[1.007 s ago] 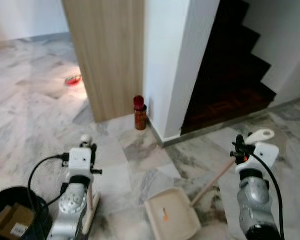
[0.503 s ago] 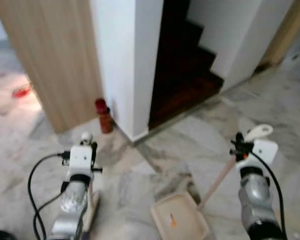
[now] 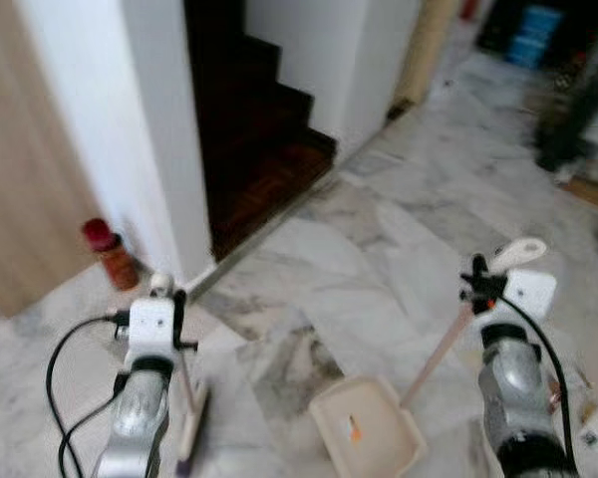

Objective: Sweep floor

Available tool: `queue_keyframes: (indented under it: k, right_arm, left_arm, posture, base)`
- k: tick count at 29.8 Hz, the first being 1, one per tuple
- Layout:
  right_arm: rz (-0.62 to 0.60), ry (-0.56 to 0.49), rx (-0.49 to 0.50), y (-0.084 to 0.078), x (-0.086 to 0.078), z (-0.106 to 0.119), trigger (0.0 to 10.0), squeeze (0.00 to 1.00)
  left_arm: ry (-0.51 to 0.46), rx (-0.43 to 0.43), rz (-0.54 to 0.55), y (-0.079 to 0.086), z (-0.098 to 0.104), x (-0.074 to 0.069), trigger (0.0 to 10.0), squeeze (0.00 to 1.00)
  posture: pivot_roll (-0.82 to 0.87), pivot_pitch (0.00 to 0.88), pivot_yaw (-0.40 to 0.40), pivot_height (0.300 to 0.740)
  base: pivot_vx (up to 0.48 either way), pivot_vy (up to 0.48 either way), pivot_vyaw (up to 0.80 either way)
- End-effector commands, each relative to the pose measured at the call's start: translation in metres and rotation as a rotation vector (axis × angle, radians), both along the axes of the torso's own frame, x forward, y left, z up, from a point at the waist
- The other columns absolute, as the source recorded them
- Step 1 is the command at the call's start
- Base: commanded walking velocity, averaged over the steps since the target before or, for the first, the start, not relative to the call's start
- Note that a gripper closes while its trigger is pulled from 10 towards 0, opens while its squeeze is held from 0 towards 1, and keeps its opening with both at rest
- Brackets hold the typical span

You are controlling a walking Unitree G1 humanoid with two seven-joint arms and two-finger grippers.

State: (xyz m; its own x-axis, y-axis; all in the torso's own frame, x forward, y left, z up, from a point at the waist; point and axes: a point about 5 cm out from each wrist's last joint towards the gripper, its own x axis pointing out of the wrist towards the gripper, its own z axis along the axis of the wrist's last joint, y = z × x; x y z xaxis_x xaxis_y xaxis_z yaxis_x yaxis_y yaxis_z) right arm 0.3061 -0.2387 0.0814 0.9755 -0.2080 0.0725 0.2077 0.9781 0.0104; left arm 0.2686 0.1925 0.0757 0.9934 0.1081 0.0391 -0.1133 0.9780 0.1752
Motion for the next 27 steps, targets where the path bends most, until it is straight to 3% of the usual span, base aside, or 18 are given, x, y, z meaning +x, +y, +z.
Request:
queue_keyframes:
  k: [1, 27]
  right_arm:
    - [-0.018, -0.033, 0.003, -0.0051, -0.0009, 0.0063, 10.0, 0.00]
    - [-0.021, -0.028, -0.013, -0.0090, -0.0054, 0.0049, 10.0, 0.00]
  left_arm:
    - [-0.042, 0.017, -0.013, -0.0036, 0.0110, 0.0033, 10.0, 0.00]
    - [-0.036, 0.014, -0.028, -0.0056, 0.0100, 0.0005, 10.0, 0.00]
  posture:
    - [-0.01, 0.000, -0.025, 0.740]
    - [-0.01, 0.000, -0.025, 0.740]
  base:
    - [0.000, 0.000, -0.80]
    - [0.000, 0.000, -0.80]
